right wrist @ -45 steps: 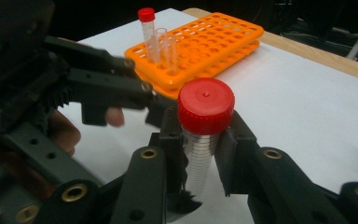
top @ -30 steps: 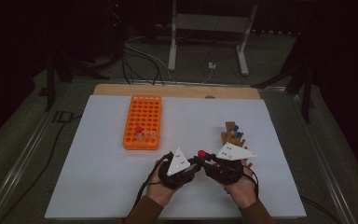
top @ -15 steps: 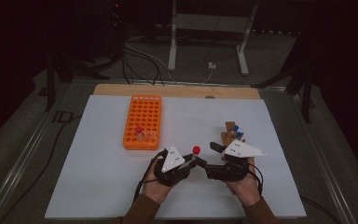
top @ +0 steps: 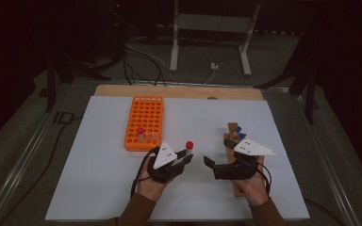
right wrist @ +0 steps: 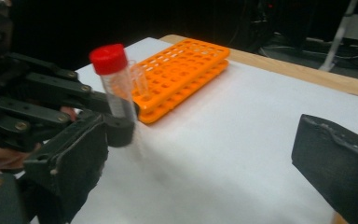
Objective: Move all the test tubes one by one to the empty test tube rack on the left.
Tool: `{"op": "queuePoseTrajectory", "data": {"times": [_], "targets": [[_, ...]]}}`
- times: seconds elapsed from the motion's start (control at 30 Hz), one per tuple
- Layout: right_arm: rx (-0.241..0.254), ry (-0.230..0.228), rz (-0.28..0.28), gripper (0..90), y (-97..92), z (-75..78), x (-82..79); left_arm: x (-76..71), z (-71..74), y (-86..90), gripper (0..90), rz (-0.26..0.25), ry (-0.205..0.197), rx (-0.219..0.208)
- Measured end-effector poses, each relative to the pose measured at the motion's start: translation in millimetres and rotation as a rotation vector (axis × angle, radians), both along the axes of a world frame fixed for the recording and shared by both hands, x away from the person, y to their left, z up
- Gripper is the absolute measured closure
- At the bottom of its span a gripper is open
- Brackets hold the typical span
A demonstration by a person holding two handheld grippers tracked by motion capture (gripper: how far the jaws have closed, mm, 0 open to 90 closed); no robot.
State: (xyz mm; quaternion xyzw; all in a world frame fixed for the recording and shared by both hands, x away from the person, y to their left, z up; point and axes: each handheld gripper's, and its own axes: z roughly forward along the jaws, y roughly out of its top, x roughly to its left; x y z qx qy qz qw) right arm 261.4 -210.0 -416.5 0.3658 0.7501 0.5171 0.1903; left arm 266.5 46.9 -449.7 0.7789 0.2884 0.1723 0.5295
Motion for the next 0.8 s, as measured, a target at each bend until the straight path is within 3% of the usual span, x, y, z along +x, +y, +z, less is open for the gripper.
{"op": "queuePoseTrajectory", "data": {"times": [0.4,0.8], "targets": [[0.006,-0.007,-0.061,1.6,-13.4,1.7,3.6,6.4,6.9,21.5,75.3,0.049,0.004,-0.029],[0.016,-0.012,-0.085,1.6,-21.6,3.3,4.9,10.3,9.1,38.2,75.3,0.097,-0.002,-0.032]]}}
